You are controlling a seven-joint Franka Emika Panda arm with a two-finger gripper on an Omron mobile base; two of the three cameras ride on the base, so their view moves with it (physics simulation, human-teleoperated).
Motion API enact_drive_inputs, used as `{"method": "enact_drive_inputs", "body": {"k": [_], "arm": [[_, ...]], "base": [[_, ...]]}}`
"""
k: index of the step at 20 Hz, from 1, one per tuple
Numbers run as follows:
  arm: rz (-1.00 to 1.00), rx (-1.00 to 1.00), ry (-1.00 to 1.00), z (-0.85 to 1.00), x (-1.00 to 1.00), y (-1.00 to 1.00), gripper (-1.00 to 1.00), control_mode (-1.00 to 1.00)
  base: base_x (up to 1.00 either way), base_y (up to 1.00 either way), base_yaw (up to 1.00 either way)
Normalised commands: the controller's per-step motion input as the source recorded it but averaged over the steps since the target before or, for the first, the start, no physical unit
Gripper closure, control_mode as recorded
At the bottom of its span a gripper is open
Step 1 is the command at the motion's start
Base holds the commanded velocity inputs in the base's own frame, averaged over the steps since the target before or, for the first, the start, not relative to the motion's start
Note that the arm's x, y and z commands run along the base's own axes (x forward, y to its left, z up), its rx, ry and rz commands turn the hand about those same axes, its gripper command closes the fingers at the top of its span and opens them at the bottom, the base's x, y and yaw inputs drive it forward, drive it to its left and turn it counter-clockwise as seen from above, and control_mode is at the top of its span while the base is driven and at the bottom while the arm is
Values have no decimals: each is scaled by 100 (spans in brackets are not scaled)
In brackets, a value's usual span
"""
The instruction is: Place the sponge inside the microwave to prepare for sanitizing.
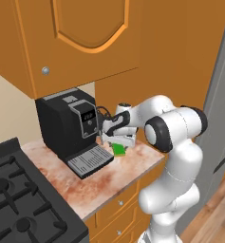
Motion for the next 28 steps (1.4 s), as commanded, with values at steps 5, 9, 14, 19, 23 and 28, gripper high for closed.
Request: {"method": "enact_drive_inputs", "body": {"k": [5, 9, 14, 19, 23, 28], "arm": [[0, 0, 0, 43, -30, -6, 100, -100], [0, 0, 0, 47, -49, -1, 100, -100], [0, 0, 2, 63, -66, -8, 100, -100], [0, 0, 0, 52, -84, -23, 100, -100], [-1, 0, 0, 40, -97, -27, 100, -100], [0, 0, -1, 40, -100, -26, 100, -100]], "base": [[0, 0, 0], [0, 0, 0], [0, 0, 0], [0, 0, 0], [0, 0, 0], [0, 0, 0]]}}
